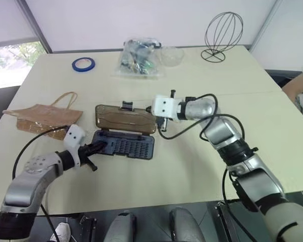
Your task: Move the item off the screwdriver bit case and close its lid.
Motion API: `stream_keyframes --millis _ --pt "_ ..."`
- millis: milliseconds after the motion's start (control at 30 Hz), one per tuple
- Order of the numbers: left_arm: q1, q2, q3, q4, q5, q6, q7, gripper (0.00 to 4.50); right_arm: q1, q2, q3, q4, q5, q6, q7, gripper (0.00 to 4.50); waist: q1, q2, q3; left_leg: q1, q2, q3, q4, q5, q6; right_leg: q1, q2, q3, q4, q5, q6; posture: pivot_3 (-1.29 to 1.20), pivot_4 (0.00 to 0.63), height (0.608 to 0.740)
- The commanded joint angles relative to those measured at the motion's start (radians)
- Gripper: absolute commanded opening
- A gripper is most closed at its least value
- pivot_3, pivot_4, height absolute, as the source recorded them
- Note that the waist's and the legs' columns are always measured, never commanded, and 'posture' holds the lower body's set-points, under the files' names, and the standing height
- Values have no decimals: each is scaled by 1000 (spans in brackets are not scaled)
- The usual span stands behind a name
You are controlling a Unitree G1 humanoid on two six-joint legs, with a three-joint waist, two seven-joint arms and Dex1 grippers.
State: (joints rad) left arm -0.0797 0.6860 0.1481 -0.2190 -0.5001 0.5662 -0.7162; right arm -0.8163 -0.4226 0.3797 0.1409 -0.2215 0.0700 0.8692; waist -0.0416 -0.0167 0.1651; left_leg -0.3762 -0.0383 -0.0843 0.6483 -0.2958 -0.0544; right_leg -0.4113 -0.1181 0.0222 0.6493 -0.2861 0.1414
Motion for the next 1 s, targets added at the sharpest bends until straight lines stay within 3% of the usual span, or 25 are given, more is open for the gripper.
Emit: stream_keyframes --millis 33,433,633,733,867,933,1000 --pt "-59 -14 59 9 -46 31 17 0 50 -4 -14 -154 21 -39 -5 21 0 0 0 0 0 0 0 0 0 0 0 0 0 0 0 0 150 740" --pt "-155 3 73 17 -93 104 -15 0 138 15 -7 -207 10 -81 -49 21 -2 0 0 0 0 0 0 1 -1 0 0 -1 0 0 0 0 150 740" --pt "-105 24 66 -6 -98 127 -54 0 109 67 -72 -159 121 236 -14 21 -3 0 0 0 0 0 0 1 -1 1 0 0 0 0 0 0 150 740" --pt "-54 50 67 -20 -94 130 -88 0 -1 86 -88 -46 155 428 11 21 -5 0 1 0 0 0 0 0 -1 0 0 0 0 0 0 0 150 740" --pt "-23 53 59 -17 -76 109 -97 0 -146 135 -117 138 195 534 -1 21 -3 1 1 0 1 0 0 0 0 0 1 0 0 0 0 0 150 740" --pt "-15 49 53 -18 -70 100 -95 0 -204 148 -105 240 183 511 2 556 -2 1 1 0 1 -1 -1 0 -1 0 0 -1 0 0 0 0 150 740" --pt "-8 46 48 -22 -64 95 -91 0 -256 167 -88 350 166 469 -1 1406 -2 1 1 0 0 0 -1 0 -1 0 0 -1 0 0 0 0 150 740"
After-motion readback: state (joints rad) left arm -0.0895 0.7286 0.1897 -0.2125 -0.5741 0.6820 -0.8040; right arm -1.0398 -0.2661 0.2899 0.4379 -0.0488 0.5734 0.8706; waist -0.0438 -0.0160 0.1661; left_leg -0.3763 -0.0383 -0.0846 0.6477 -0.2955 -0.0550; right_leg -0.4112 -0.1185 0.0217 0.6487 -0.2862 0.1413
